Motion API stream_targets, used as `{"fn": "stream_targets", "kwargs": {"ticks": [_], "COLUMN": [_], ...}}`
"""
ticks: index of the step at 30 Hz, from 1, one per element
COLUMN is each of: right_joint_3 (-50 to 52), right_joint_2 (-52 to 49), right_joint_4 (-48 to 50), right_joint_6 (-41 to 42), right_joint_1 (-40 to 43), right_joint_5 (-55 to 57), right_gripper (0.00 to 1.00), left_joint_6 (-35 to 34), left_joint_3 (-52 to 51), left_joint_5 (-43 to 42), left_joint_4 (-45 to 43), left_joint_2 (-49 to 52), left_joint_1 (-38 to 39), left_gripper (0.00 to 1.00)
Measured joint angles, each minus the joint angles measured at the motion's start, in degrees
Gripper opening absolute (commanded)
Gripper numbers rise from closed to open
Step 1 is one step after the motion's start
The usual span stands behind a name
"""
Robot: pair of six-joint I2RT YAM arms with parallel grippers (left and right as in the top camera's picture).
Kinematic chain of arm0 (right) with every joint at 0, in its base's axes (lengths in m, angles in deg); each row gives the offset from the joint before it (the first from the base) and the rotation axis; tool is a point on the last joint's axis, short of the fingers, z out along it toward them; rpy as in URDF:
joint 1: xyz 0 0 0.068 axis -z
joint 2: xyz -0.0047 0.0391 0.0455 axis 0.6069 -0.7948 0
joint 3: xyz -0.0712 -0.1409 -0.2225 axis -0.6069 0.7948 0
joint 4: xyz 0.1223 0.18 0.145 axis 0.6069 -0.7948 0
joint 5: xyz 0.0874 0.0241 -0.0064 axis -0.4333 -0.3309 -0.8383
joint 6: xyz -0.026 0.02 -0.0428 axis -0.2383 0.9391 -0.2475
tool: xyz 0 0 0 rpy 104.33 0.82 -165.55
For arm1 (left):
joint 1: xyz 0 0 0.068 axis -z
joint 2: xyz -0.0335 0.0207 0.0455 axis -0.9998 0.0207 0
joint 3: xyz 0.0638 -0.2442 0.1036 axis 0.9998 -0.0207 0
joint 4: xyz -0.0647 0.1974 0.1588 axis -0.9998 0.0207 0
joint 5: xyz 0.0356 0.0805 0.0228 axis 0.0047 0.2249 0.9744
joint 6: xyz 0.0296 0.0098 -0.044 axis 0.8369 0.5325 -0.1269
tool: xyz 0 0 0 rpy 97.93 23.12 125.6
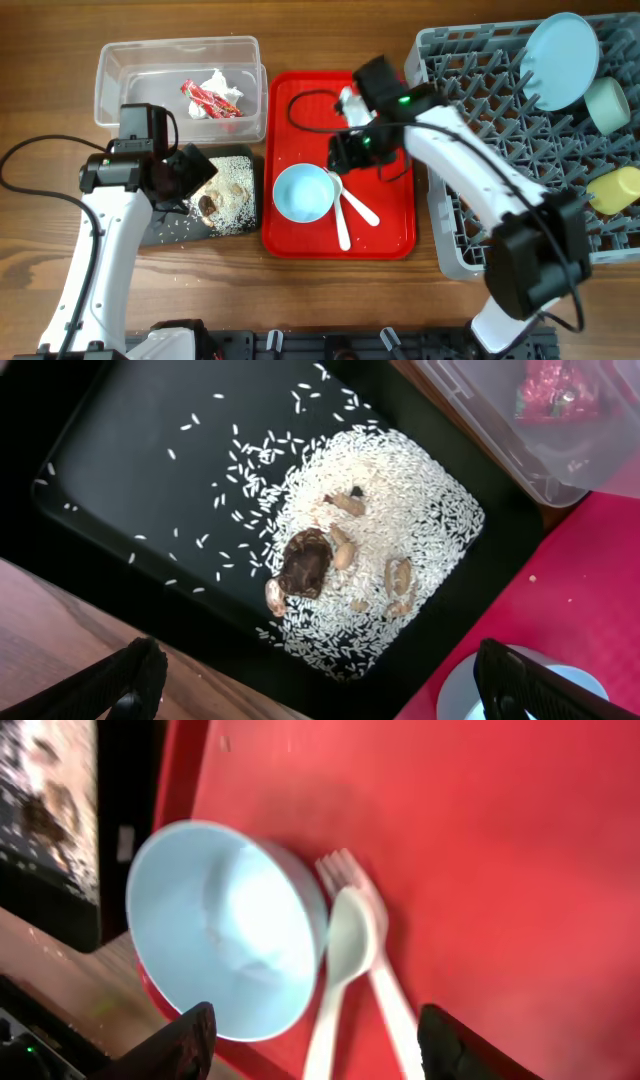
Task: Sort waste into correct bins and load items into the dishwasher rack
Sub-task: 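Move the right gripper back to the light-blue bowl on the tray, then grasp the light-blue bowl with the right gripper and place it in rack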
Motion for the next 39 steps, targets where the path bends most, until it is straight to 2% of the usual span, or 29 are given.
{"fn": "stream_targets", "kwargs": {"ticks": [5, 9, 12, 17, 23, 29, 32, 34, 36, 39], "right_joint_3": [1.7, 2.0, 2.0, 2.4, -1.2, -5.8, -6.5, -7.1, -7.6, -7.4], "right_joint_2": [-3.7, -6.5, -8.5, -8.6, -7.4, 4.9, 11.2, 13.6, 14.0, 12.9], "right_joint_4": [0.1, 0.3, 0.8, 3.7, 0.4, 3.1, 8.2, 12.9, 17.0, 23.7], "right_joint_6": [5.2, 7.7, 9.2, 10.8, 10.9, 7.2, 1.4, -7.2, -16.1, -24.2], "right_joint_1": [-4.8, -6.6, -7.2, -7.0, -3.5, 6.0, 10.2, 12.7, 15.0, 17.6], "right_joint_5": [1.9, 3.0, 3.7, 4.7, 9.8, 21.6, 30.9, 38.2, 46.0, 56.0], "right_gripper": [0.56, 0.32, 0.05, 0.04, 0.04, 0.04, 0.04, 0.04, 0.04, 0.04], "left_joint_6": [0.0, 0.0, 0.0, 0.0, 0.0, 0.0, 0.0, 0.0, 0.0, 0.0], "left_joint_3": [0.0, 0.0, 0.0, 0.0, 0.0, 0.0, 0.0, 0.0, 0.0, 0.0], "left_joint_5": [0.0, 0.0, 0.0, 0.0, -0.3, -0.3, -0.3, -0.3, -0.3, -0.3], "left_joint_4": [0.1, 0.1, 0.1, 0.1, 0.1, 0.1, -0.2, -0.4, -0.6, -0.9], "left_joint_2": [0.0, 0.0, 0.0, 0.0, 0.0, 0.0, 0.0, 0.0, 0.0, 0.0], "left_joint_1": [-0.1, -0.1, -0.1, -0.1, -0.1, -0.1, -0.1, -0.1, -0.1, -0.1], "left_gripper": [1.0, 1.0, 1.0, 1.0, 1.0, 1.0, 1.0, 1.0, 1.0, 1.0]}}
